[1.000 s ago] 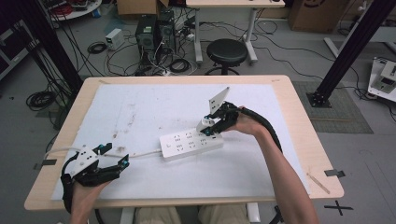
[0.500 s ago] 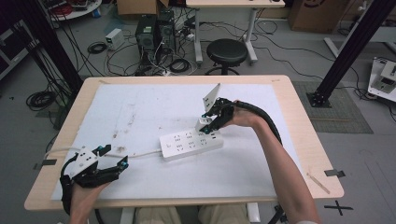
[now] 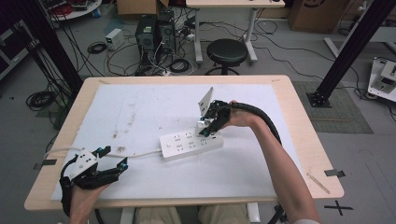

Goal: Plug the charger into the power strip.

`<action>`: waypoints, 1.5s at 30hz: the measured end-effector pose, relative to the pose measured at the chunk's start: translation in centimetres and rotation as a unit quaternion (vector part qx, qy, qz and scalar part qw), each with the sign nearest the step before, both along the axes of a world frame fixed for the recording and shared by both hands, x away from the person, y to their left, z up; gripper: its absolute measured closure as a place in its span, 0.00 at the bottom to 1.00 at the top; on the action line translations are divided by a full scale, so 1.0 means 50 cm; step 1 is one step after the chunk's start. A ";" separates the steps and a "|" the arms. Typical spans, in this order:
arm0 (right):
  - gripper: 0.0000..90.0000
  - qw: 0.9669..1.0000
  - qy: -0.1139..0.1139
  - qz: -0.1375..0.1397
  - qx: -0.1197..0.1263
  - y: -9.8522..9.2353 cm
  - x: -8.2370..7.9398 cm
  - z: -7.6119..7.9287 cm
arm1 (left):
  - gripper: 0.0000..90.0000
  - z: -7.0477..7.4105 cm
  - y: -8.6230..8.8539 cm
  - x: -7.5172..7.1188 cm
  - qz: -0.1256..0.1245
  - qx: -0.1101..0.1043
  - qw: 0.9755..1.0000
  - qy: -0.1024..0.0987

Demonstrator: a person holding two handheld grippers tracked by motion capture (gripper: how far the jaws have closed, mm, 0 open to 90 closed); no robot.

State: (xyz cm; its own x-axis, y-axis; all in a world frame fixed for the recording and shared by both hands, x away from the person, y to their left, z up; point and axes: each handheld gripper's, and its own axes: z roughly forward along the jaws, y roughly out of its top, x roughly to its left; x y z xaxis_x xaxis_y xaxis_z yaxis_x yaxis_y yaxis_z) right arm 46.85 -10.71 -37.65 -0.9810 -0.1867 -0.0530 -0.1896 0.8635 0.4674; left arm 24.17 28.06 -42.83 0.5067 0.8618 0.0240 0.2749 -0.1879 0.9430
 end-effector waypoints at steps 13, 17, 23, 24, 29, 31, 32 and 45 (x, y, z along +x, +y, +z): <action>0.70 1.000 -0.012 0.004 -0.004 0.004 -0.004 -0.005 | 0.26 -0.003 -0.001 -0.002 -0.002 -0.003 1.000 0.001; 0.70 1.000 -0.014 0.005 -0.004 0.006 -0.005 -0.005 | 0.26 -0.006 -0.005 -0.001 -0.004 -0.002 1.000 0.004; 0.70 0.999 -0.027 0.016 -0.011 0.009 -0.009 -0.003 | 0.26 -0.007 -0.007 0.002 -0.006 0.001 1.000 0.006; 0.70 0.999 -0.027 0.016 -0.011 0.009 -0.009 -0.003 | 0.26 -0.007 -0.007 0.002 -0.006 0.001 1.000 0.006; 0.70 0.999 -0.027 0.016 -0.012 0.010 -0.009 -0.003 | 0.26 -0.006 -0.008 0.001 -0.006 0.001 1.000 0.007; 0.70 0.999 -0.035 0.017 -0.025 0.016 -0.013 0.001 | 0.26 -0.007 -0.008 0.002 -0.006 0.001 1.000 0.007; 0.70 0.998 -0.037 0.018 -0.042 0.026 -0.015 0.005 | 0.26 -0.007 -0.009 0.001 -0.007 0.001 1.000 0.009; 0.71 0.997 -0.036 0.025 -0.068 0.040 -0.011 -0.009 | 0.26 -0.009 -0.011 -0.001 -0.005 -0.001 1.000 0.007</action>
State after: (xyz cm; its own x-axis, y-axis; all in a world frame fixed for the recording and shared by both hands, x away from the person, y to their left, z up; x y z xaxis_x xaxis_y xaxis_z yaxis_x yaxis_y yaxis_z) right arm 46.28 -8.73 -38.10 -0.9649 -0.2451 -0.0943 -0.2626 0.9069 0.3295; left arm 24.10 27.50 -43.27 0.5161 0.8564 0.0142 0.2865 -0.1883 0.9394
